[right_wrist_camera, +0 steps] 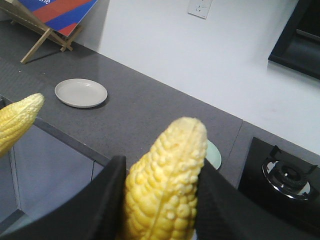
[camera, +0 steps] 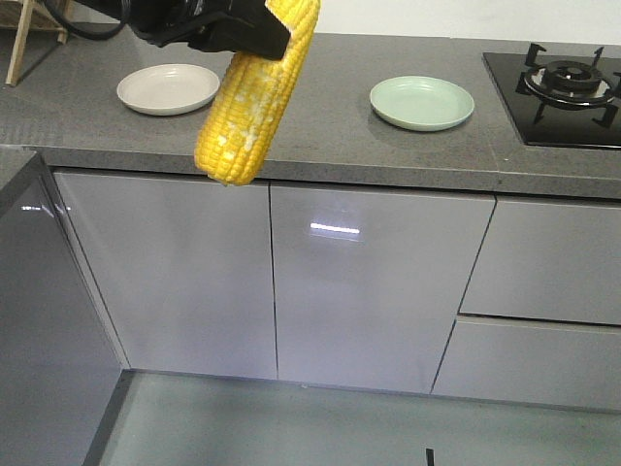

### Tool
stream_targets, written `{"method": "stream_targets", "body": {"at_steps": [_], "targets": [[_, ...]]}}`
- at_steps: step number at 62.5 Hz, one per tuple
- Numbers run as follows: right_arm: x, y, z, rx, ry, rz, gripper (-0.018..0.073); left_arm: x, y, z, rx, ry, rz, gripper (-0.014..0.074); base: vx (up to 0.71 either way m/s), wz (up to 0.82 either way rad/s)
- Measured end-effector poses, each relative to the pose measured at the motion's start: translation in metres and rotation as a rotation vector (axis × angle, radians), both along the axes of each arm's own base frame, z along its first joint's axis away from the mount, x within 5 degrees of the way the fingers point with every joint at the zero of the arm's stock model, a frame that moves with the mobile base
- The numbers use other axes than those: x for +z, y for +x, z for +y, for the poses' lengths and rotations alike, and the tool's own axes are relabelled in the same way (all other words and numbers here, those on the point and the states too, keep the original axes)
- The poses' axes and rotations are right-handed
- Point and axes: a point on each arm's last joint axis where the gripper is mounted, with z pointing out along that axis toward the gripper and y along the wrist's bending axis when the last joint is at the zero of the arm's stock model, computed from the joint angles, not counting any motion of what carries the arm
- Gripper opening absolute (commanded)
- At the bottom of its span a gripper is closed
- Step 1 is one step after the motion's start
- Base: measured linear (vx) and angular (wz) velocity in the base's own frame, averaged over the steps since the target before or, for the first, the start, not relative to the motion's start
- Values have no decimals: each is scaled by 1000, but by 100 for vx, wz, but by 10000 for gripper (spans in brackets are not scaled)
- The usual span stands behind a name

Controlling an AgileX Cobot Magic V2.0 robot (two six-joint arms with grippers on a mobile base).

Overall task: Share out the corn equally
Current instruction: 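Drive the base toward the white and green plates beside the stove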

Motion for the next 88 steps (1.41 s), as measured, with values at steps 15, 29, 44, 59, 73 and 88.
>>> {"method": "stream_targets", "body": {"at_steps": [15, 29, 44, 59, 73, 88], "targets": [[0, 0, 0, 0, 0, 0, -1, 0, 0, 0, 0, 0, 0, -6, 0, -3], [0, 0, 0, 0, 0, 0, -1, 0, 0, 0, 0, 0, -1, -7, 1, -2], [0, 0, 0, 0, 0, 0, -1, 0, 0, 0, 0, 0, -1, -7, 3, -4], [0, 0, 0, 0, 0, 0, -1, 0, 0, 0, 0, 0, -1, -7, 4, 1], [0, 0, 0, 0, 0, 0, -1, 0, 0, 0, 0, 0, -1, -7, 4, -1], [0, 0, 0, 0, 0, 0, -1, 0, 0, 0, 0, 0, -1, -7, 5, -2]]}}
